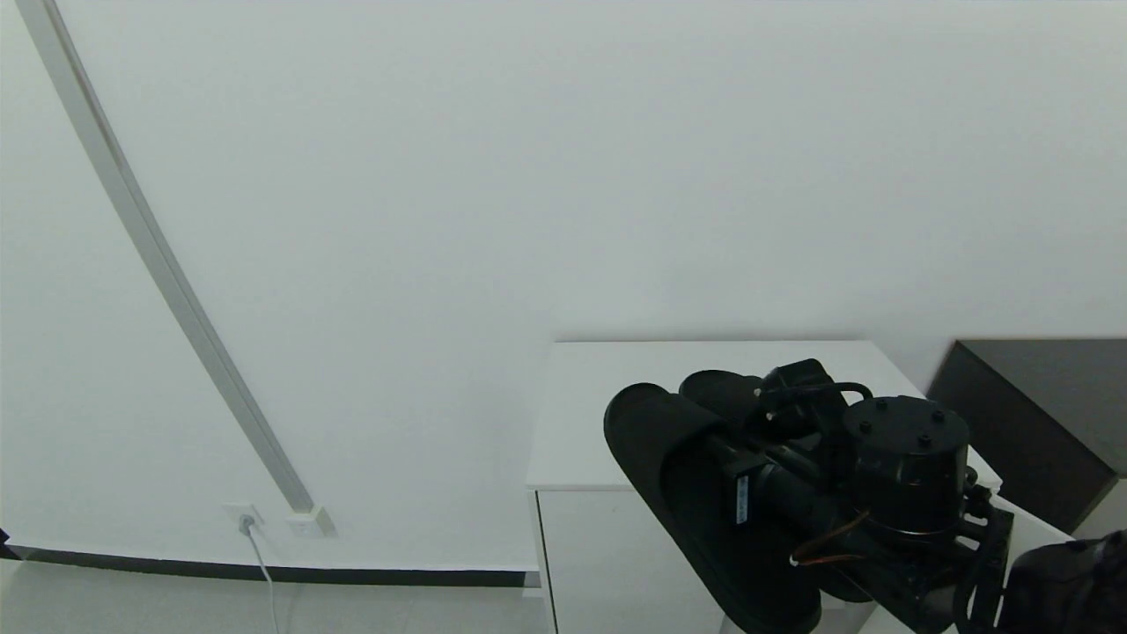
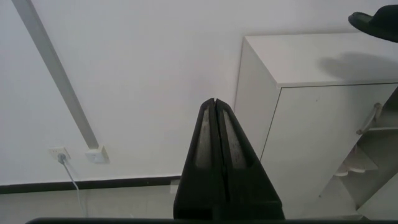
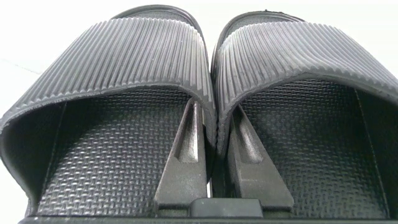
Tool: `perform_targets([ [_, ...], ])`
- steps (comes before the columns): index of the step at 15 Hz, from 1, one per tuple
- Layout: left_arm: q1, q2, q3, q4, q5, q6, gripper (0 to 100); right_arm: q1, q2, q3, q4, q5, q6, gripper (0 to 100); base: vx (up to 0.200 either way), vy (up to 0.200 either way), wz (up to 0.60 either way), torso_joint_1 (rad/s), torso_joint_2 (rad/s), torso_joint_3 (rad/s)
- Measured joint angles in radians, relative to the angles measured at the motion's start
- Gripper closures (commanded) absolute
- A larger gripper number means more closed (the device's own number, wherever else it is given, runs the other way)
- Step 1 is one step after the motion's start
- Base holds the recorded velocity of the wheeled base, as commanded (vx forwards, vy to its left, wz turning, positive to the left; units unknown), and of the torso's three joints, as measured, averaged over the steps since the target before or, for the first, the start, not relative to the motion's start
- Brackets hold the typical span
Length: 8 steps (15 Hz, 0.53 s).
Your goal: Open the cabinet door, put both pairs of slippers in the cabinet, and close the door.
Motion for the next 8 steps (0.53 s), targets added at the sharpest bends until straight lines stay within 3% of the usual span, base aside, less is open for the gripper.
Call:
perform_targets([
  [8,0.0,0.0,0.0,0.0,0.0,-0.001,100,0.0,-0.07,0.012,0.097,0.011,0.0,100,-0.2,0.0,0.0,0.003,0.01,0.002],
])
